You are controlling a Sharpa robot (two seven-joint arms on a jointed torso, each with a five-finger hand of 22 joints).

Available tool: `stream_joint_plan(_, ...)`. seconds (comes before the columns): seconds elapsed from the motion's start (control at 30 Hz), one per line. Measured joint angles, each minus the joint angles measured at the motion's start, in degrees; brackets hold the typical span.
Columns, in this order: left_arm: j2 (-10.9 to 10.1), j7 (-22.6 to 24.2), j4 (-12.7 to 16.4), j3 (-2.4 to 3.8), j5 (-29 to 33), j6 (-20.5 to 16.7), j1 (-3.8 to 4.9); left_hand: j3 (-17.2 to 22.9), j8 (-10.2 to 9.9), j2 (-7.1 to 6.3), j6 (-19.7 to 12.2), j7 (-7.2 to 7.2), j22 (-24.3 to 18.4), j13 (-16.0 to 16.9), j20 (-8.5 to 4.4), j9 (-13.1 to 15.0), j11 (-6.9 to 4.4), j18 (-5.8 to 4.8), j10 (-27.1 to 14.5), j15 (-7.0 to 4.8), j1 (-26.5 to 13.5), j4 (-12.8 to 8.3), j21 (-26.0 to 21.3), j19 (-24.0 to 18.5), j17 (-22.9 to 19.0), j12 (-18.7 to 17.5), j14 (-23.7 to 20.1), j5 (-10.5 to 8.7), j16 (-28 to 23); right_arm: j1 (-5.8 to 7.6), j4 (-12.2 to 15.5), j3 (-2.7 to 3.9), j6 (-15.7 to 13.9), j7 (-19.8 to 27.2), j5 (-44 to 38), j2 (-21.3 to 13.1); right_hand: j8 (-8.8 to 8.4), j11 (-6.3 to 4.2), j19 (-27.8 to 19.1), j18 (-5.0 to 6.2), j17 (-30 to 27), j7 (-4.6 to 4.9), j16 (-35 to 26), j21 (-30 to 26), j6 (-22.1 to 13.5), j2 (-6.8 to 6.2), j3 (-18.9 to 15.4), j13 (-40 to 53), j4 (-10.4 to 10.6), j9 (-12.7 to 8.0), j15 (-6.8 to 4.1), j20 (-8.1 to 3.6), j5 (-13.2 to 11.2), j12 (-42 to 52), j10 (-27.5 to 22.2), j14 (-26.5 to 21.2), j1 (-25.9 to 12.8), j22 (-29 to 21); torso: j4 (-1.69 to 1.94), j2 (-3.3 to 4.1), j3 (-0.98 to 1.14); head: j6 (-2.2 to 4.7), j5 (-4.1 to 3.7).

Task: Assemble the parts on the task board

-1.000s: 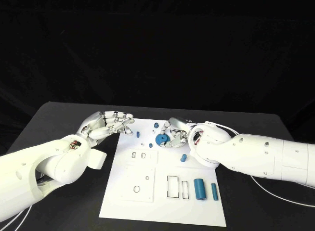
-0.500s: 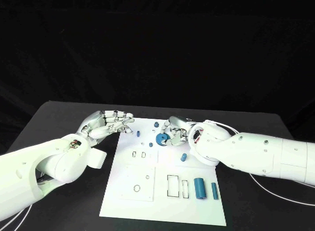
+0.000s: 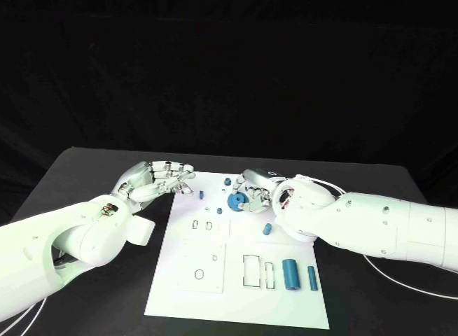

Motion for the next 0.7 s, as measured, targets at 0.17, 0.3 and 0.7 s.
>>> stream_joint_plan(0.17, 0.03, -0.05, -0.06, 0.00, 0.00, 0.01, 0.00, 0.00, 0.00, 0.00, 0.00, 0.00, 0.00, 0.00, 0.00, 0.00, 0.00, 0.00, 0.00, 0.00, 0.00, 0.00, 0.00, 0.00, -0.01, 0.00, 0.00, 0.00, 0.00, -0.15, 0.86, -0.09, -0.96, 0.04, -0.98, -0.47, 0.55, -0.21, 0.00, 0.00, 0.00, -0.12, 0.00, 0.00, 0.48, -0.30, 0.52, 0.00, -0.07, 0.04, 0.00, 0.00, 0.00, 0.26, 0.20, 0.00, -1.17, 0.00, 0.04, 0.01, 0.00, 0.14, 0.06)
stream_joint_plan(0.3, 0.06, -0.08, -0.10, 0.00, 0.00, 0.02, 0.00, 0.33, 0.00, 0.17, 0.00, 0.00, 0.05, 0.00, 0.00, -0.01, 0.00, 0.00, 0.00, 0.00, -0.17, -0.01, 0.22, 0.00, 0.10, 0.00, 0.00, 0.00, 0.22, -0.27, 1.96, -0.15, -1.89, 0.04, -1.73, -0.93, 0.63, -0.21, 0.00, 0.00, -0.01, -0.28, 0.00, 0.00, 0.64, -0.19, 0.69, -0.01, 0.09, 0.30, 0.00, 0.00, -0.18, 0.38, 0.20, 0.00, -1.90, -0.01, 0.06, 0.01, 0.01, 0.18, 0.10)
stream_joint_plan(0.7, 0.15, -0.16, -0.18, 0.00, 0.00, 0.04, 0.00, 0.33, 0.00, 0.30, 0.00, 0.00, 0.05, 0.00, 0.00, 0.04, 0.00, 0.00, 0.00, 0.00, -0.30, -0.01, 0.22, 0.00, 0.10, 0.00, 0.00, 0.00, 0.22, 0.11, 4.27, 0.18, -4.74, -0.16, -3.62, -1.54, 0.63, -0.20, -0.06, -0.01, -0.02, -0.28, 0.02, 0.03, 0.64, -0.12, 0.70, -0.01, 0.09, 0.71, 0.00, -0.37, -0.31, 0.38, 0.20, 0.00, -2.57, -0.01, 0.02, 0.00, -0.03, 0.40, 0.07)
